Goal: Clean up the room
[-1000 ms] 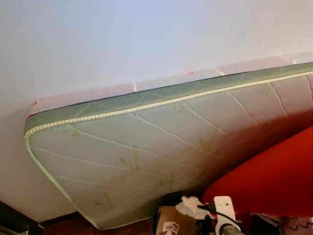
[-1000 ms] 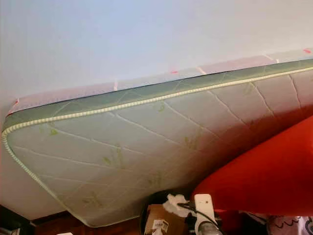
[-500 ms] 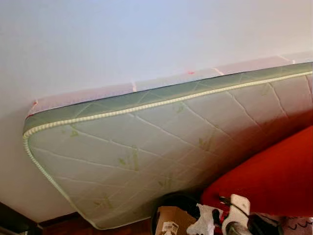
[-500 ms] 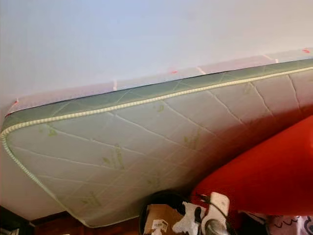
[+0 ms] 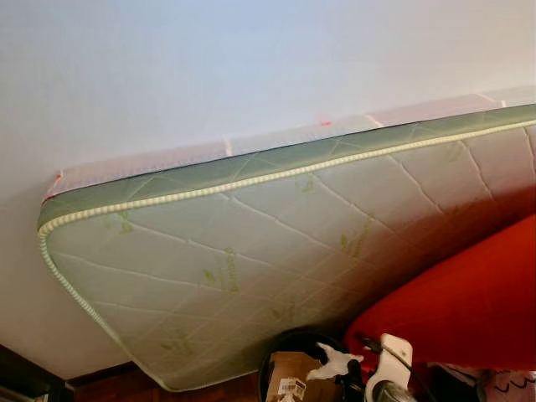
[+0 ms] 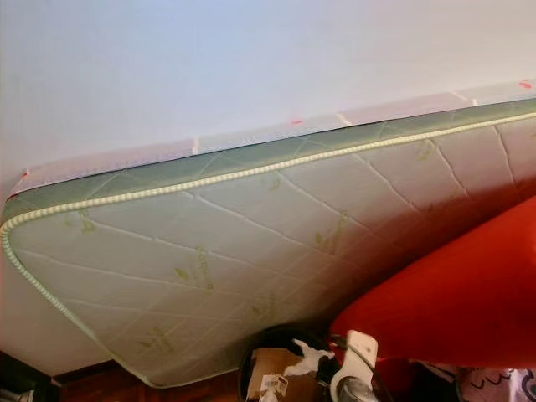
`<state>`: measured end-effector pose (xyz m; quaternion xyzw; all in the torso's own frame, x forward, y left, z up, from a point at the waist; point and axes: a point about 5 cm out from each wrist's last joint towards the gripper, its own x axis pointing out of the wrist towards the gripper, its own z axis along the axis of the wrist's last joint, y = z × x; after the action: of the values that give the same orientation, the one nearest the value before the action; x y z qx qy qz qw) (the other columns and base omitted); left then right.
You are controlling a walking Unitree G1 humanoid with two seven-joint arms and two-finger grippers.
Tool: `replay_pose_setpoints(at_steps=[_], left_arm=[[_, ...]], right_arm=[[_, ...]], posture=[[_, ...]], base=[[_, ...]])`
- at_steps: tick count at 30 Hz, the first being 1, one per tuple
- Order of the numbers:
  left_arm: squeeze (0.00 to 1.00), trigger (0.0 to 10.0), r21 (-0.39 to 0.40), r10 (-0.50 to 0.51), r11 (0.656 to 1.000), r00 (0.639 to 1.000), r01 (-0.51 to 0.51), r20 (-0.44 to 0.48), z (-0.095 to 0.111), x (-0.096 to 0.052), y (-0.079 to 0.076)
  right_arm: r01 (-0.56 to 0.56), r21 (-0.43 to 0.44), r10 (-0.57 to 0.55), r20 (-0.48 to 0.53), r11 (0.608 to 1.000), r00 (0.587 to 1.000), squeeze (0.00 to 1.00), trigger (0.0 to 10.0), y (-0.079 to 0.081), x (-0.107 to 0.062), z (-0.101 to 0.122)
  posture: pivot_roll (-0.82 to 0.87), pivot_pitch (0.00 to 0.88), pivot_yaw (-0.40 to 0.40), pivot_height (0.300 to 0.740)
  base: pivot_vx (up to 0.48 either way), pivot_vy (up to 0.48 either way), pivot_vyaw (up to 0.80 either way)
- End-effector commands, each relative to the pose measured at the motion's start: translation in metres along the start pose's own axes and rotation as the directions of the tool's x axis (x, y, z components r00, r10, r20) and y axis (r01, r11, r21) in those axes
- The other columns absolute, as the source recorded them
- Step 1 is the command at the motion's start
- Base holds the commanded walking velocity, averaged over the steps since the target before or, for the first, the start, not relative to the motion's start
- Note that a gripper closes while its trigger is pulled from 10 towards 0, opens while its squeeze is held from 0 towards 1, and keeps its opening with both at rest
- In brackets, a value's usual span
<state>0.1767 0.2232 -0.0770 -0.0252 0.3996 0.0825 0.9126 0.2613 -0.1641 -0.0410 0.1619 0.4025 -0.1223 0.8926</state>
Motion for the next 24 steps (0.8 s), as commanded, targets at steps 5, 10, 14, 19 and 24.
replay_pose_setpoints(at_steps=[5,10,14,19,24], left_arm=[[0.00,10.0,0.005,0.005,1.000,0.999,-0.005,-0.041,-0.010,-0.003,0.002],[0.00,10.0,0.007,0.004,1.000,0.999,-0.004,-0.042,-0.010,-0.003,0.003],[0.00,10.0,0.006,0.005,1.000,0.999,-0.005,-0.043,-0.010,-0.003,0.003],[0.00,10.0,0.008,0.004,1.000,0.999,-0.004,-0.042,-0.010,-0.003,0.002],[0.00,10.0,0.010,0.004,1.000,0.999,-0.003,-0.041,-0.009,-0.002,0.001]], right_arm=[[0.015,-0.269,-0.001,0.051,0.963,0.999,0.00,10.0,-0.006,-0.001,-0.002],[0.059,-0.264,-0.047,0.049,0.963,0.998,0.00,10.0,-0.010,-0.001,0.000],[0.027,0.298,-0.006,-0.073,0.954,0.997,0.00,10.0,-0.008,-0.001,-0.013],[0.012,0.474,0.030,-0.081,0.880,0.996,0.00,10.0,-0.006,-0.001,-0.016],[0.000,0.497,0.043,-0.075,0.867,0.996,0.00,10.0,-0.010,-0.001,-0.015]], posture=[[0.06,0.168,-0.019,0.740],[0.06,0.168,-0.020,0.740],[0.06,0.169,-0.020,0.740],[0.06,0.169,-0.020,0.740],[0.06,0.170,-0.018,0.740]], base=[[0.000,0.000,0.00],[0.000,0.000,0.00],[0.000,0.000,0.00],[0.000,0.000,0.00],[0.000,0.000,0.00]])
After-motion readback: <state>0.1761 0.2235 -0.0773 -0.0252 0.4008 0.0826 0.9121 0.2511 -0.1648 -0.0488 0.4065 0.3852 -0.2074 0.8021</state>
